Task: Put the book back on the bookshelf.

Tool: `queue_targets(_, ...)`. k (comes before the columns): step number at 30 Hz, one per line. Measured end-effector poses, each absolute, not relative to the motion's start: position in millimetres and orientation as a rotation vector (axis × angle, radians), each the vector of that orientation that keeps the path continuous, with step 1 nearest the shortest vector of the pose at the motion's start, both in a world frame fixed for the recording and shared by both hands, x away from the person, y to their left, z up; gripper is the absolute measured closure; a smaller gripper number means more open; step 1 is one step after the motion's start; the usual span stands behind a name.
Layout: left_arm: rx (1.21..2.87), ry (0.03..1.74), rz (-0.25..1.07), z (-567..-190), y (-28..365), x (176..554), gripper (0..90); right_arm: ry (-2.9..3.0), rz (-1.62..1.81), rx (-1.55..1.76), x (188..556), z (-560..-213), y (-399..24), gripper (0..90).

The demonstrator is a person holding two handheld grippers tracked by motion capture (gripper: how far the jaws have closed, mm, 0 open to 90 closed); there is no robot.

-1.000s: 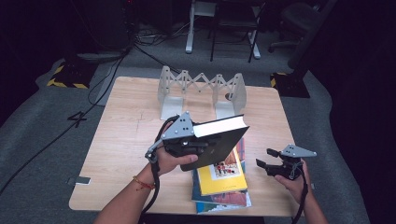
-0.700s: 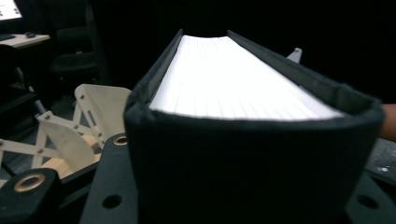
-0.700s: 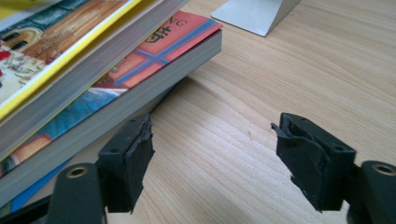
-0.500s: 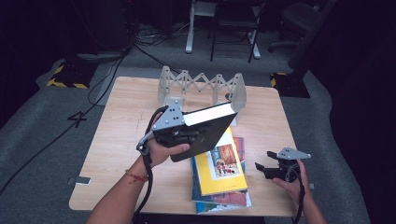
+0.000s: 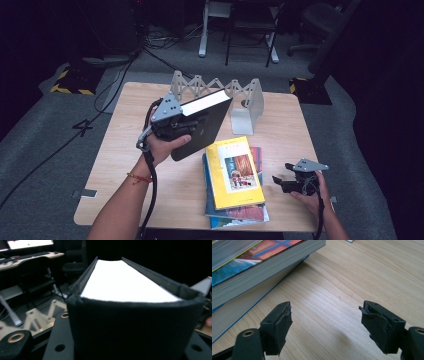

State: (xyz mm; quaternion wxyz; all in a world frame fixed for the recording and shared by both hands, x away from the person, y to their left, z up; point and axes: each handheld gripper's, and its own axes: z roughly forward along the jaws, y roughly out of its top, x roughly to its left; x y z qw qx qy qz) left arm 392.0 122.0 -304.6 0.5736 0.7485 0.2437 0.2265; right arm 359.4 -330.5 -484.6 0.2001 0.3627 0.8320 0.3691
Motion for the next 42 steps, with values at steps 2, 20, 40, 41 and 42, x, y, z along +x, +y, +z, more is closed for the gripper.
queue_targets(2,1.738,0.601,0.537,-305,128,397,52.9,2.326,1.031,1.013,359,-485,-331,25.0)
queue_targets(20,1.714,0.795,0.652,-306,157,436,52.9,2.350,1.010,1.003,359,-489,-328,24.6)
queue_targets(40,1.735,0.961,0.716,-329,154,490,52.9,2.372,0.964,0.972,358,-493,-324,25.7)
queue_targets(41,1.737,0.968,0.718,-331,154,494,52.9,2.373,0.961,0.970,359,-493,-324,25.7)
queue_targets(42,1.738,0.980,0.714,-333,154,497,53.0,2.372,0.962,0.971,359,-493,-325,25.7)
